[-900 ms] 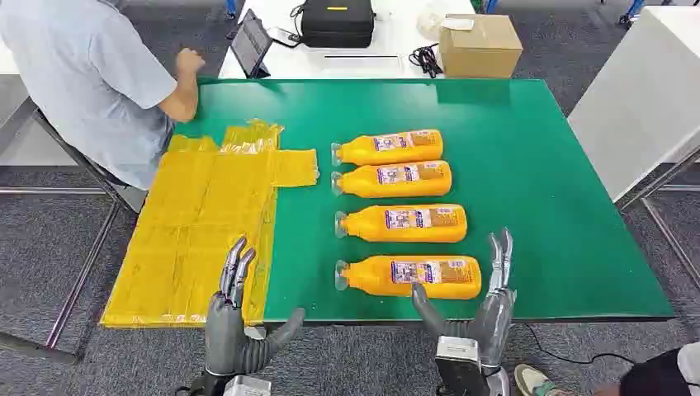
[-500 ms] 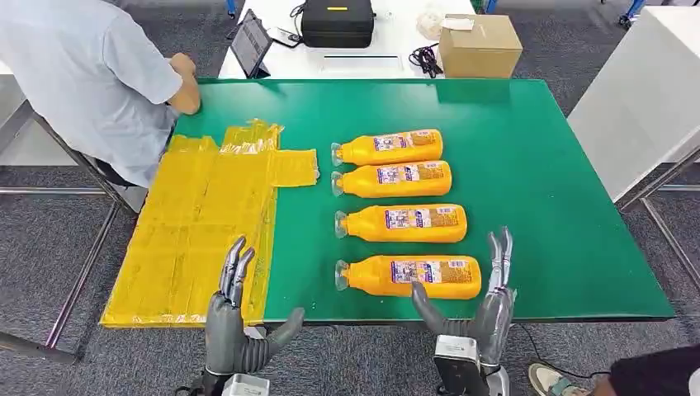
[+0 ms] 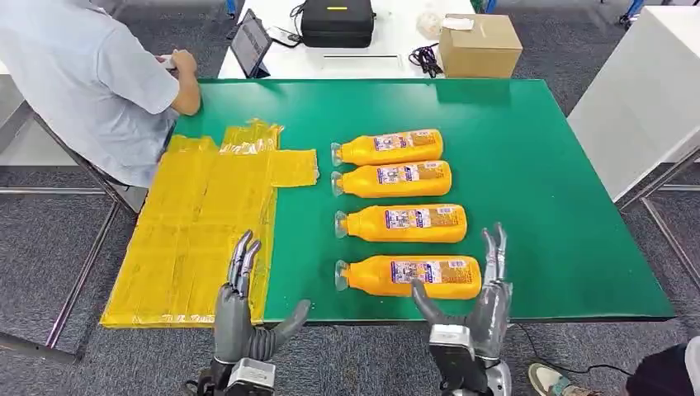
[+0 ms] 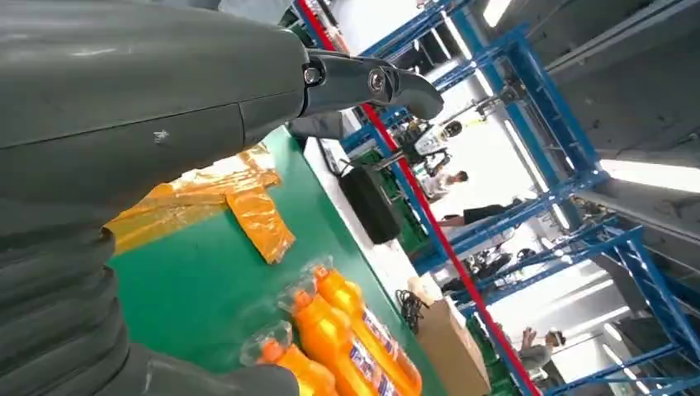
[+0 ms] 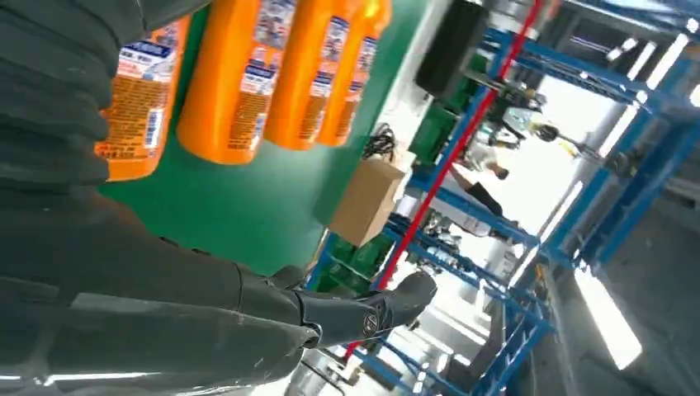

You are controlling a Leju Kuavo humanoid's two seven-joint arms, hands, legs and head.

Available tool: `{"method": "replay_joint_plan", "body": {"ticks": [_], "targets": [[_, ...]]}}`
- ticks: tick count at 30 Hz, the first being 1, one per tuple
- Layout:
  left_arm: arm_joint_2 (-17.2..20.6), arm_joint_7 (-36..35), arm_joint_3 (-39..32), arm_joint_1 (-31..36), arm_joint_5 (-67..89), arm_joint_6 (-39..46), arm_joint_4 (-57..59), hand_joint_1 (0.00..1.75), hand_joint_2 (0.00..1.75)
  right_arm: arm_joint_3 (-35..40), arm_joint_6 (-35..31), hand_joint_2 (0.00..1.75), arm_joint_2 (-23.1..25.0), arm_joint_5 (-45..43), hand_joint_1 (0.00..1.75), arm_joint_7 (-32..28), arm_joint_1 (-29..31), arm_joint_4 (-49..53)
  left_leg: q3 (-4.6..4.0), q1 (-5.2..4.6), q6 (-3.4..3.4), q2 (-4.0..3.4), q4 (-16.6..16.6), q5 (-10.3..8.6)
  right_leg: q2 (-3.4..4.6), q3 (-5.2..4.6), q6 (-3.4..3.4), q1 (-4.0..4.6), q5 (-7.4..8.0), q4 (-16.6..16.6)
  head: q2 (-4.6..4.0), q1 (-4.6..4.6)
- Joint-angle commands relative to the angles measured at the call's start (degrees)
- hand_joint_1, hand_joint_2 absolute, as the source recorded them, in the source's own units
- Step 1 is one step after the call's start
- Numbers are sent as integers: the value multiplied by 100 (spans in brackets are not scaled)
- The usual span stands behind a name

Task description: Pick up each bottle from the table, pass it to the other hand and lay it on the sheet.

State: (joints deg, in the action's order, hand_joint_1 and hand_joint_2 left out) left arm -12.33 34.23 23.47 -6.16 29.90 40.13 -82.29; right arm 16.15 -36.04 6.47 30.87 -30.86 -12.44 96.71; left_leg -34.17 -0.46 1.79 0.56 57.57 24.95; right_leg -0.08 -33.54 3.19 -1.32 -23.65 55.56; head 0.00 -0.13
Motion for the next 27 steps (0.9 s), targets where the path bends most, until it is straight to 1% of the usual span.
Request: {"method": "replay_joint_plan", "body": {"ticks": [1,2,3,4,5,6,7,9,10,11,12,13,15,17,18,20,22,23,24,25,27], "targets": [[-74,46,-159,123,123,-13,674,0,175,15,-67,175,-499,670,0,342,374,-720,25,7,-8,-7,-9,4,4,27,-11,8,0,-15,0,0],[-187,-16,-324,119,490,-13,742,0,175,-29,-97,175,-493,774,0,422,418,-779,34,11,-11,-10,-9,9,6,36,-16,12,-3,-16,0,0],[-226,-92,-381,141,608,-13,814,0,175,-55,7,175,-477,615,0,437,456,-793,35,11,-12,-11,-7,10,7,37,-17,13,-4,-15,0,-2],[-206,-135,-356,177,583,-13,867,0,175,-77,51,175,-458,535,0,429,483,-807,23,7,-7,-8,-7,5,6,25,-10,8,0,-14,0,2],[-118,-316,-215,234,481,-13,948,0,175,-120,114,175,-424,432,0,422,490,-814,37,14,-12,-14,-8,11,10,41,-17,15,-2,-20,0,-2],[-110,-317,-219,242,455,-13,926,0,175,-119,132,175,-436,497,0,440,513,-857,36,11,-13,-12,-9,9,8,38,-16,12,-2,-17,0,0],[-104,-358,-205,277,372,-13,976,0,175,-140,200,175,-460,733,0,639,552,-964,24,7,-9,-5,-8,4,2,26,-11,8,-1,-13,0,0],[42,-770,-2,403,471,-13,1142,0,175,-154,321,175,-548,1003,0,857,643,-1157,28,8,-11,-8,-8,6,5,30,-14,10,-1,-13,0,0],[114,-1048,72,482,720,-13,1270,0,175,-200,273,175,-562,1119,0,860,702,-1255,26,8,-10,-5,-9,3,2,28,-13,10,0,-15,0,-2],[108,-1162,26,508,782,-13,1328,0,175,-230,327,175,-545,1072,0,858,739,-1305,25,5,-8,-2,-12,-1,-1,27,-10,7,2,-17,0,-2],[54,-1064,-89,487,739,-13,1277,0,175,-234,377,175,-542,1066,0,863,765,-1321,34,10,-12,-2,-13,2,-2,38,-15,11,0,-20,0,-2],[20,-974,-155,513,702,-13,1336,0,175,-200,422,175,-538,1106,0,851,799,-1341,27,9,-10,-5,-10,1,2,29,-13,10,3,-17,0,0],[20,-980,-150,517,709,-13,1318,0,175,-168,443,175,-516,1104,0,855,791,-1321,28,9,-12,-14,-7,5,10,29,-15,11,1,-14,0,0],[20,-980,-150,517,709,-13,1318,0,175,-168,443,175,-516,1104,0,855,791,-1321,17,5,-7,-6,-7,2,3,17,-9,6,1,-10,0,-2],[20,-980,-150,517,709,-13,1318,0,175,-168,443,175,-516,1104,0,855,791,-1321,26,8,-10,-6,-6,5,3,29,-13,9,-1,-12,0,0],[15,-1011,-145,493,741,-13,1278,0,175,-146,475,175,-526,1098,0,858,768,-1273,21,6,-8,-6,-7,4,4,22,-10,7,-1,-10,0,-2],[33,-1228,-135,490,901,-13,1297,0,175,-121,470,175,-515,1113,0,870,724,-1229,20,6,-9,-6,-4,5,3,21,-10,7,-2,-8,0,0],[34,-1628,-161,508,1218,-13,1426,0,175,-124,504,175,-493,1129,0,936,676,-1226,45,18,-19,-13,0,19,7,48,-24,20,-12,-10,0,-2],[50,-1767,-191,514,1377,-13,1467,0,175,-114,526,175,-484,1157,0,971,656,-1237,56,22,-23,-17,2,25,9,59,-30,24,-17,-9,0,0],[11,-1929,-351,462,1903,-13,1472,0,175,-71,611,175,-509,1316,0,1118,623,-1269,41,18,-19,-14,3,18,9,45,-24,20,-10,-8,0,0],[-122,-1689,-589,375,1862,-13,1424,0,175,-65,538,175,-540,1427,0,1195,553,-1267,43,15,-18,-10,-8,12,5,47,-22,17,-6,-16,0,0]]}}
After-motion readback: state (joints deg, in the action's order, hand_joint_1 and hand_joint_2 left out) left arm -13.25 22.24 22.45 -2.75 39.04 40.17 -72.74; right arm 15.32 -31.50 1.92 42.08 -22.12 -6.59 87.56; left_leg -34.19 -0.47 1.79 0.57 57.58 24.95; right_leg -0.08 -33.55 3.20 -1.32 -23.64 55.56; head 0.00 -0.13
